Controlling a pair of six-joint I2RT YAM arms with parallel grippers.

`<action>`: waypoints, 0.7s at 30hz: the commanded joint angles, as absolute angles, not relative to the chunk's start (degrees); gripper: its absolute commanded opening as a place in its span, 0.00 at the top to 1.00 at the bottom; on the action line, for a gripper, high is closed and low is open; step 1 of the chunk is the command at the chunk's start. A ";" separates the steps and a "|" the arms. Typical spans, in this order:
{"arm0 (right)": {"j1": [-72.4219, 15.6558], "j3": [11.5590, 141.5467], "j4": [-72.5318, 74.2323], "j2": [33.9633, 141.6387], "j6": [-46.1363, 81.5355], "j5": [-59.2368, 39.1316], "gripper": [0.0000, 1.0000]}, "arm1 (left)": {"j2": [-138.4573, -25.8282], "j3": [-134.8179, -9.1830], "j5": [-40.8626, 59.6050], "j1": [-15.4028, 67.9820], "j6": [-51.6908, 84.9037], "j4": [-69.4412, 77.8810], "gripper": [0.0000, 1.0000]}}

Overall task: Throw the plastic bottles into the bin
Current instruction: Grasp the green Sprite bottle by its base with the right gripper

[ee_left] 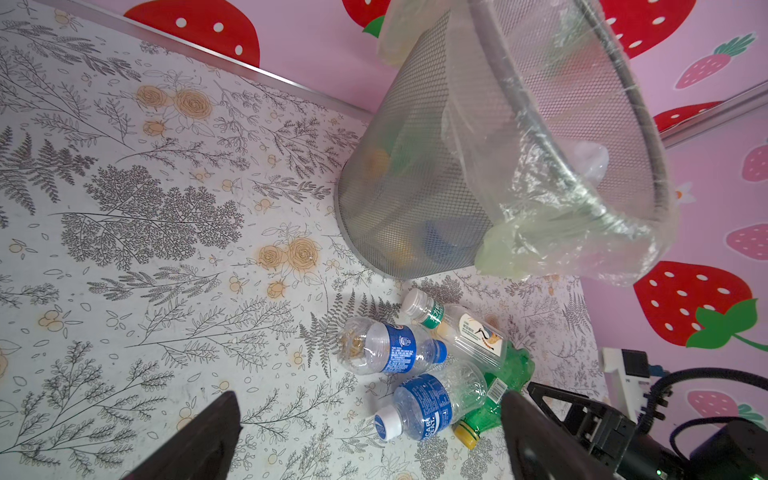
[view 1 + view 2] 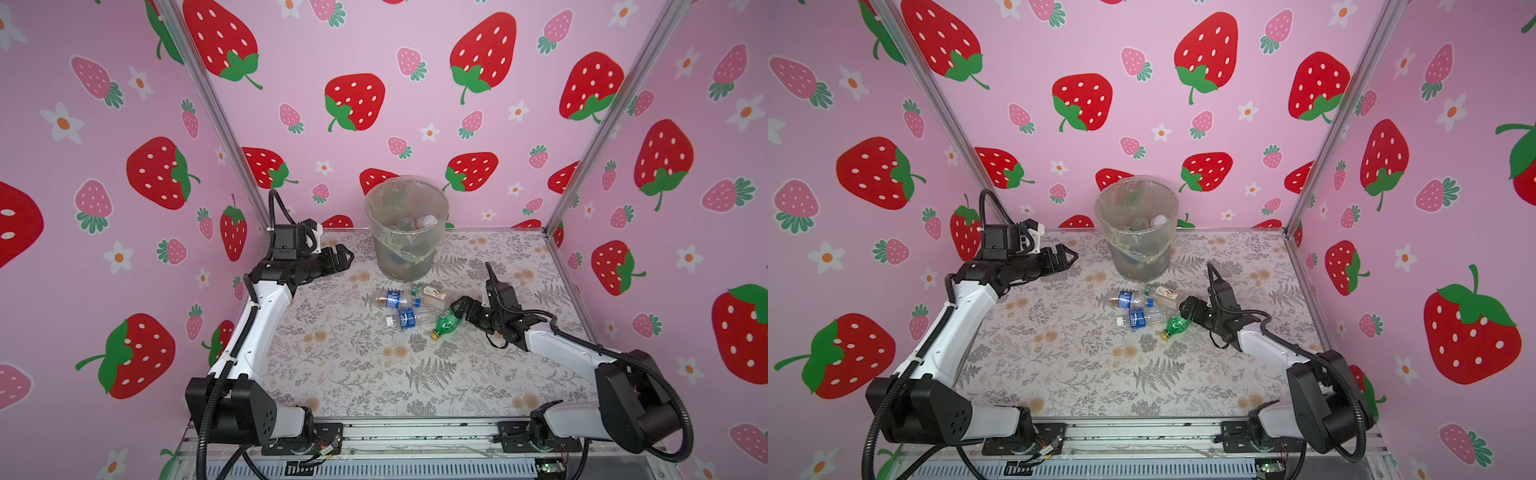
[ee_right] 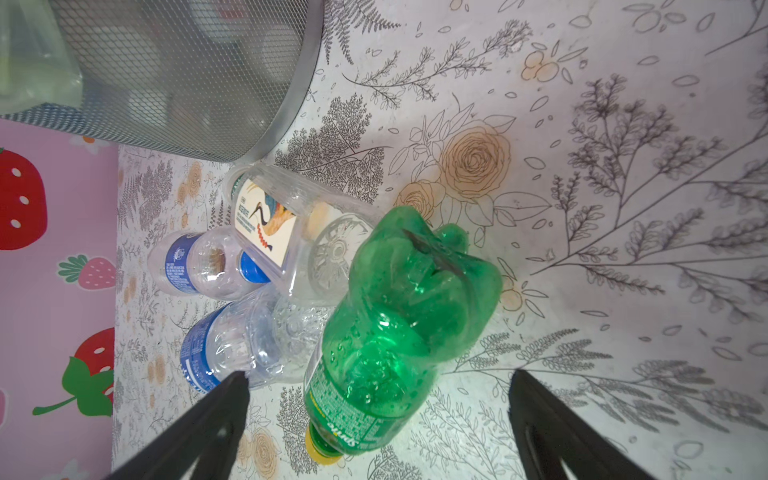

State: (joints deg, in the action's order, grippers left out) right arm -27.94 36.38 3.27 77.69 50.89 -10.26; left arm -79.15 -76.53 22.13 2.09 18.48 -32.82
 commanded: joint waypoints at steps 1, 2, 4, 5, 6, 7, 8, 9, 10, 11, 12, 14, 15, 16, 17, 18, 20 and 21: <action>-27.55 34.53 7.76 78.95 55.04 -11.00 0.04 | -79.18 -77.17 23.72 1.93 18.89 -32.34 0.01; -27.51 34.40 8.31 79.52 55.27 -11.45 0.05 | -79.10 -77.08 23.78 1.92 18.89 -32.39 0.01; -27.58 34.39 9.29 80.50 55.54 -12.20 0.07 | -78.96 -77.16 23.47 1.90 18.65 -32.50 0.01; -27.51 34.21 10.04 80.91 55.78 -12.52 0.08 | -78.88 -77.21 23.41 1.88 18.56 -32.54 0.01; -27.56 33.98 10.69 81.11 56.02 -12.67 0.09 | -78.92 -77.25 23.45 1.85 18.59 -32.67 0.01; -27.51 33.86 11.12 81.35 56.27 -12.70 0.10 | -78.93 -77.26 23.51 1.87 18.59 -32.61 0.01; -27.56 33.92 11.50 81.67 56.41 -12.78 0.12 | -78.92 -77.26 23.54 1.87 18.59 -32.67 0.01; -27.51 34.08 11.64 81.92 56.47 -12.81 0.13 | -78.72 -77.18 23.42 1.85 18.46 -32.60 0.01; -27.51 34.28 11.61 82.08 56.34 -12.92 0.14 | -78.56 -77.02 23.27 1.88 18.60 -32.44 0.01; -27.53 34.53 11.37 82.30 56.12 -12.63 0.14 | -78.39 -76.99 23.26 1.91 18.50 -32.35 0.01; -27.51 34.62 11.09 82.45 56.22 -12.32 0.16 | -78.38 -77.13 23.13 1.88 18.33 -32.55 0.01; -27.45 34.55 11.00 82.87 56.33 -12.08 0.18 | -78.40 -77.59 22.69 1.92 17.79 -33.32 0.01; -27.42 34.61 11.11 83.13 56.53 -12.04 0.19 | -78.29 -77.78 22.46 1.90 17.53 -33.48 0.01; -27.47 34.63 11.24 83.51 56.60 -12.08 0.19 | -78.15 -77.78 22.33 1.86 17.38 -33.49 0.01; -27.42 34.72 11.48 83.85 56.61 -12.19 0.20 | -77.92 -77.71 22.33 1.89 17.36 -33.40 0.01; -27.43 34.94 11.73 84.21 56.43 -12.20 0.26 | -77.79 -77.62 22.32 1.85 17.35 -33.20 0.01; -27.44 35.57 11.50 85.18 56.26 -12.13 0.29 | -77.70 -77.52 22.31 1.91 17.35 -33.18 0.01; -27.42 35.90 11.41 85.62 56.01 -12.14 0.29 | -77.74 -77.60 22.32 1.86 17.33 -33.26 0.01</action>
